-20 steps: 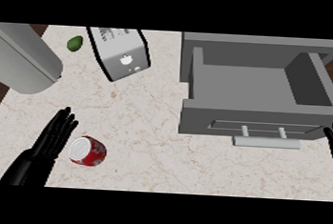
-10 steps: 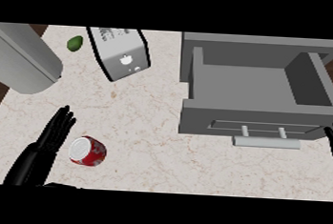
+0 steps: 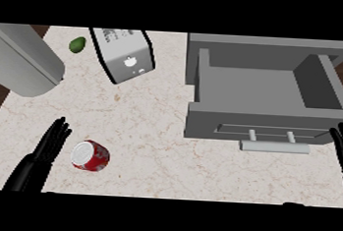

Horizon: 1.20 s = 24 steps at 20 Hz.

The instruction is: Pick up the can, place it into the drawer and close the drawer

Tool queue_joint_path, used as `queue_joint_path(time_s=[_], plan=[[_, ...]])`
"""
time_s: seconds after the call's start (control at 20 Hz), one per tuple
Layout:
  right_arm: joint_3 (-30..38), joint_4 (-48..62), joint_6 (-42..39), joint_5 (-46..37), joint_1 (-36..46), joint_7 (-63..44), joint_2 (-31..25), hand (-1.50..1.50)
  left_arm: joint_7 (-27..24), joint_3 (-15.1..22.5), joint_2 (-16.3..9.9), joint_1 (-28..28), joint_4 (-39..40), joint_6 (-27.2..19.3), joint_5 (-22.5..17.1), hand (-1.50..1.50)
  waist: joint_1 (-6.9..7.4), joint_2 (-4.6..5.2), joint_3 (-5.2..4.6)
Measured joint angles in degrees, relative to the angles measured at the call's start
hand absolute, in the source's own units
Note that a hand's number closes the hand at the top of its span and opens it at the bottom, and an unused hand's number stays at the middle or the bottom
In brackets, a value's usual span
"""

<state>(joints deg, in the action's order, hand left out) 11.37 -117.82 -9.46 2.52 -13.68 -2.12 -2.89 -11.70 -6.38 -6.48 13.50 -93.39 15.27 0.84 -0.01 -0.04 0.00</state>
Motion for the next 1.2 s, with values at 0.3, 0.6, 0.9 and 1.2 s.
queue_joint_path(time_s=[0.3,0.6,0.9,1.2], plan=[[-0.2,1.0,-0.3,-1.2,0.3,0.7,0.7,-1.50,-3.1,-1.2,-0.4,-2.3,5.7,0.3,1.0,-1.50,-0.04,0.01,0.00],[0.0,-0.5,-0.2,-1.1,-0.2,-0.2,1.3,-1.50,-7.2,-2.4,-1.2,-2.9,11.8,1.3,1.9,-1.50,-0.07,0.01,0.00],[1.2,-0.8,-1.4,-0.1,-0.5,-0.1,0.8,-1.50,-11.8,-3.6,-1.4,-5.0,19.1,1.0,2.8,-1.50,-0.11,0.01,-0.01],[1.4,-3.5,-1.5,0.5,-0.7,-2.2,1.3,-1.50,-14.9,-4.4,-1.9,-9.4,28.2,0.1,3.7,-1.50,-0.18,0.03,-0.01]])
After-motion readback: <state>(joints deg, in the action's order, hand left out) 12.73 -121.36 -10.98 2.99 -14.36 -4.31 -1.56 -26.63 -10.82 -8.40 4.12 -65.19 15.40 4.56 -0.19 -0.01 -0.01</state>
